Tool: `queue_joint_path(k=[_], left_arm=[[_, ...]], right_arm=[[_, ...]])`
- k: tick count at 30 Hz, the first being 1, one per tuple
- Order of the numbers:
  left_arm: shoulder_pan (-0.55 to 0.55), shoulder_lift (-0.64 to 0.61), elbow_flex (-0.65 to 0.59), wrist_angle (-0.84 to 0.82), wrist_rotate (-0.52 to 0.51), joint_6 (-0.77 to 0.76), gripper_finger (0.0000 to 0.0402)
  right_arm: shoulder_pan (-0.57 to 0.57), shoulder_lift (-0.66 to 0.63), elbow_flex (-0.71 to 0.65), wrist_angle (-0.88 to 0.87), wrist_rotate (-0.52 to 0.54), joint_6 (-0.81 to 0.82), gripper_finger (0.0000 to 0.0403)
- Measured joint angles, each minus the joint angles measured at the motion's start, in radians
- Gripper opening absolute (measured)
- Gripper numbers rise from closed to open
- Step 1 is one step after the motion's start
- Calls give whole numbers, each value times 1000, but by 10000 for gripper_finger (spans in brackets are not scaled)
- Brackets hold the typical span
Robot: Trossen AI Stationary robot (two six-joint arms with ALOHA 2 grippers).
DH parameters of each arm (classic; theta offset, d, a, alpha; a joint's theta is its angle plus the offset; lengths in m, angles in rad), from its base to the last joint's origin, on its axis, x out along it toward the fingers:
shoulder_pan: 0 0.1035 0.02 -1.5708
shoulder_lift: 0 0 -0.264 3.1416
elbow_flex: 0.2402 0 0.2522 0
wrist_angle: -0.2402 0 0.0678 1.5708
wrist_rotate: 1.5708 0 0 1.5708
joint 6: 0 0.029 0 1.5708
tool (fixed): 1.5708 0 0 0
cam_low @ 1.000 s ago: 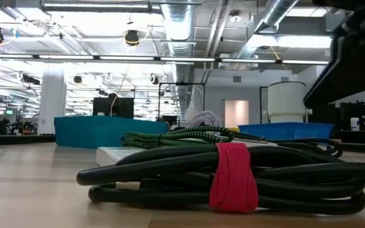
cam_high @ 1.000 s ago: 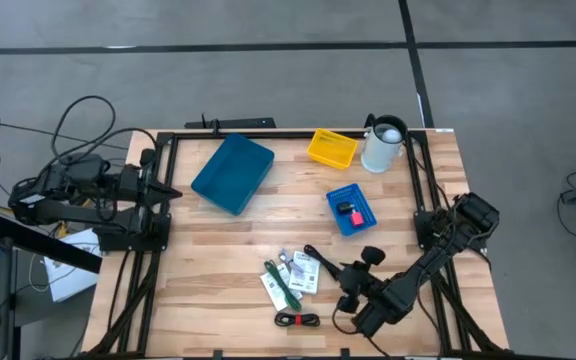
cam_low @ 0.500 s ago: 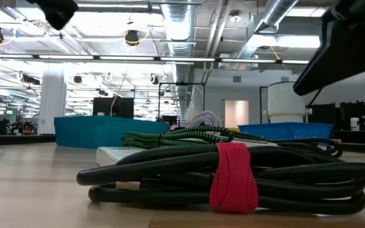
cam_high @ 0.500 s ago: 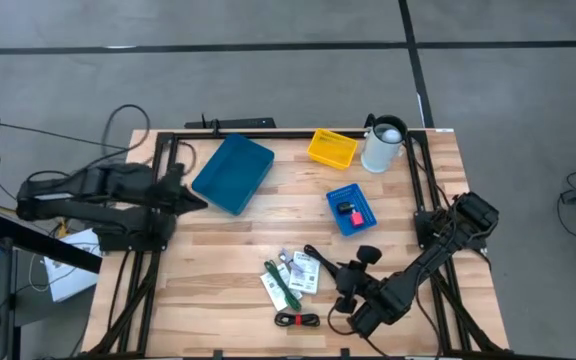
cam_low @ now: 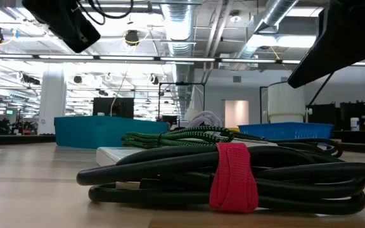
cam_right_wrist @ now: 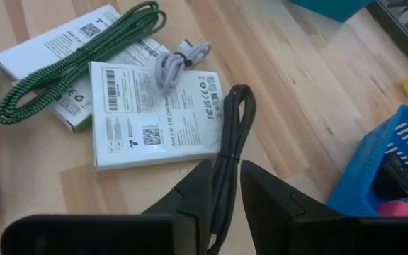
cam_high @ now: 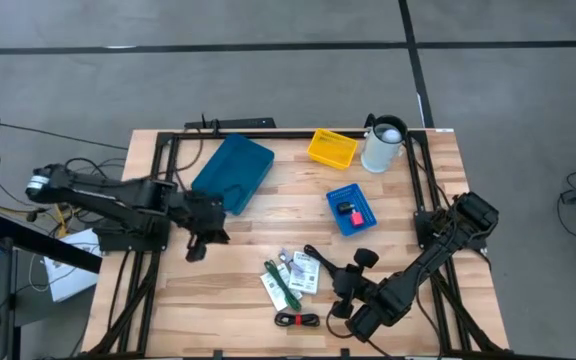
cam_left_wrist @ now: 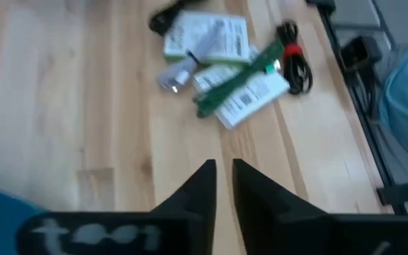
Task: Pick and place items into bin
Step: Put the top black charger cable into the dark blue bin
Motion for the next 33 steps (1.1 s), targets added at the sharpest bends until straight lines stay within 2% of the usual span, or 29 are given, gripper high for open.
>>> queue_joint_path(k=[7,13,18,27,33], left_arm=[[-73,96,21,31,1,-49,86],[-111,126,27,52,3,-125,102],[-116,125,28,59,-3,-186,103],[-116,125,28,108,-9,-222,103],[-116,125,28,131,-8,-234,103]], right_arm=[[-5,0,0,8,0,0,73],[-6,0,0,29,-45,-7,96],[-13,0,0,26,-52,-7,135],[-88,0,0,30,-250,-8,228],[-112,0,0,5,-293,-10,249]])
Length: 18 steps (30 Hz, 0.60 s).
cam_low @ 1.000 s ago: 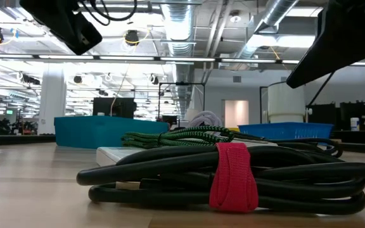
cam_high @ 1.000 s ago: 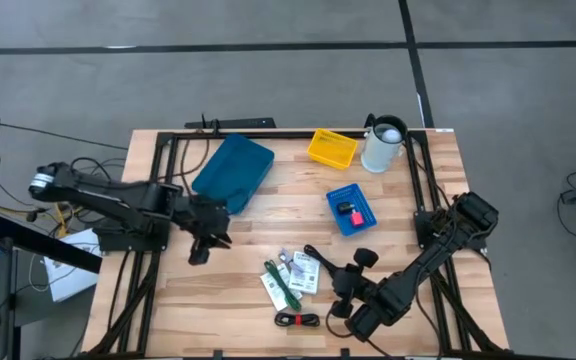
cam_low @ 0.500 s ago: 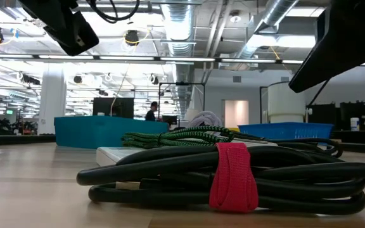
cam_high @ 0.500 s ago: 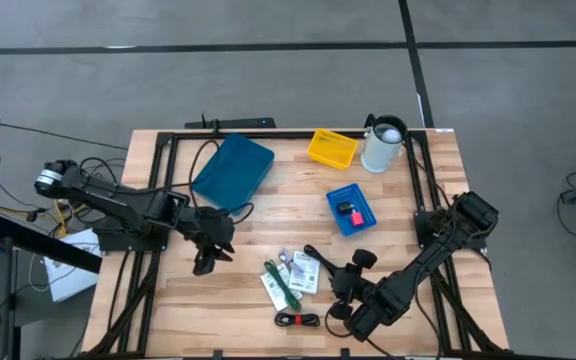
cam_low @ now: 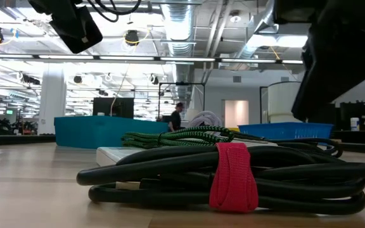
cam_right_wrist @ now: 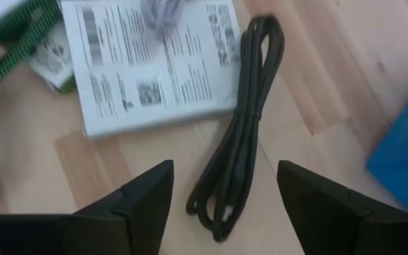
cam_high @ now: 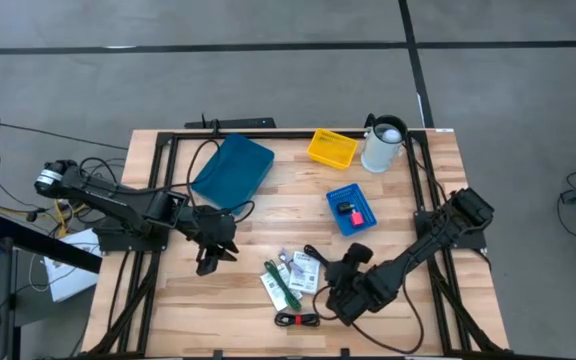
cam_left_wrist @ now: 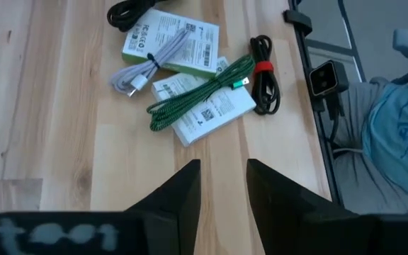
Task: Pick and place items into bin
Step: Put the top black charger cable into the dark blue bin
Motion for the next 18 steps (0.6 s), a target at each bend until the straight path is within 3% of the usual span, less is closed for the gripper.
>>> queue_joint_path(k=[18], left_arm=[[0,0,0,-1,0,-10,103]], right_arm=[[-93,0,0,-28,-204,-112,250]])
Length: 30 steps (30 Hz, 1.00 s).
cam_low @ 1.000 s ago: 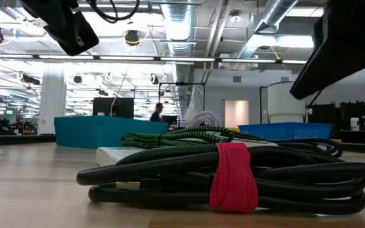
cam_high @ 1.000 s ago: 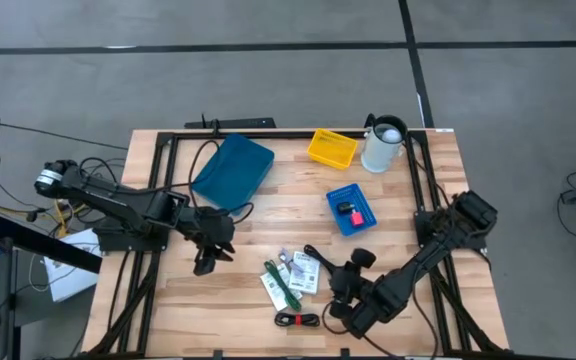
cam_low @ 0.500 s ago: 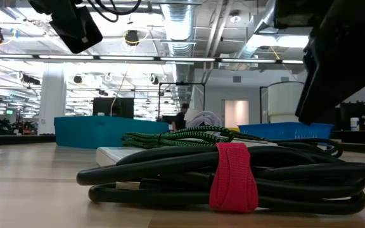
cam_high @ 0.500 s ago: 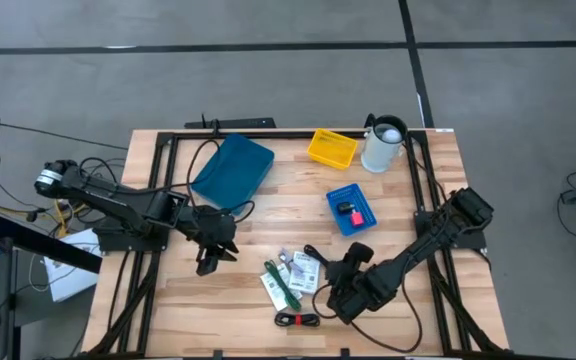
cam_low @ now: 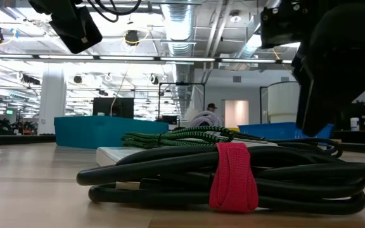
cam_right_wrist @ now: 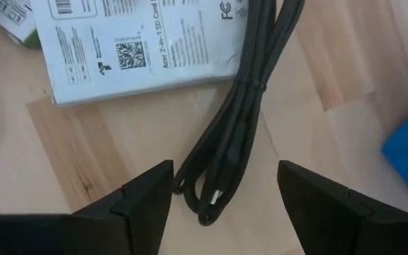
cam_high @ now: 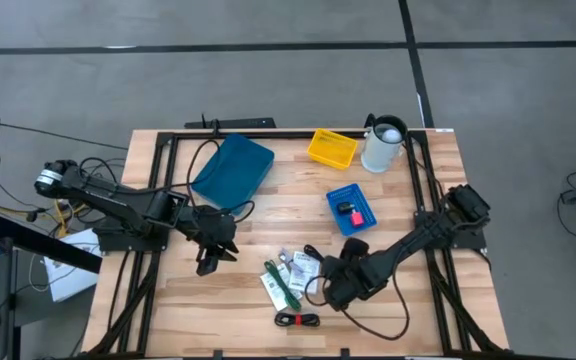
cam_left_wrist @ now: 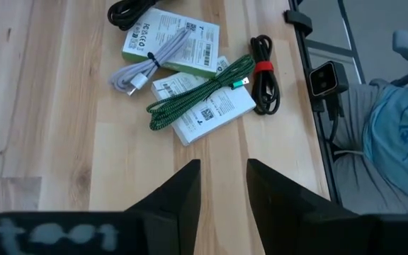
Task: Pick and place items into bin
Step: Put the top black charger cable into the dark blue bin
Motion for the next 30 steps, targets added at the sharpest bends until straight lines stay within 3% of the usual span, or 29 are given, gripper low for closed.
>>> queue_joint_path(k=[12,30], left_arm=[[0,0,0,0,0,-6,103],[0,0,0,0,-1,-6,103]], right_arm=[[-68,0,0,4,-97,-70,250],[-88,0,0,4,-155,-96,250]])
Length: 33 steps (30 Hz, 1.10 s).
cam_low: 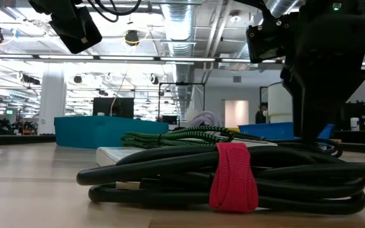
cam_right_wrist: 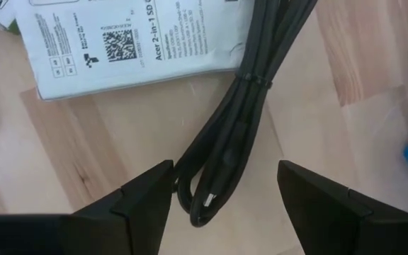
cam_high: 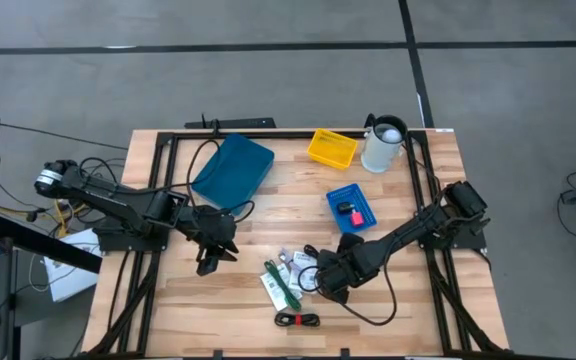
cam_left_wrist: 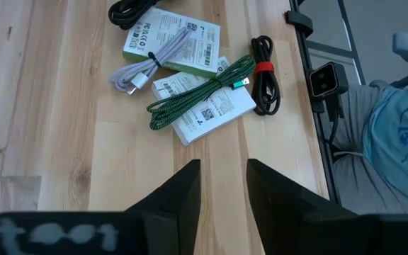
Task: Pick and place items into bin
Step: Put the top black charger cable into the dark blue bin
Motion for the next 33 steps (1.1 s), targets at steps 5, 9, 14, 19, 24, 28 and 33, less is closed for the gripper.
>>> queue_joint_path(k=[5,9,14,19,24,28,33], left_arm=[[0,0,0,0,0,0,103],[0,0,0,0,0,0,103],[0,0,0,0,0,0,103],[0,0,0,0,0,0,103],[0,0,0,0,0,0,103],[0,0,0,0,0,0,103],[0,0,0,0,0,0,103]], right_arm=[[-1,0,0,2,-1,-2,250],[-6,0,0,4,-1,-3,250],[-8,0,0,10,-2,-3,249],[-8,0,0,25,-21,-3,249],[-8,0,0,26,-21,-3,249],[-8,0,0,26,-24,-3,249],[-8,0,0,26,-29,-21,249]])
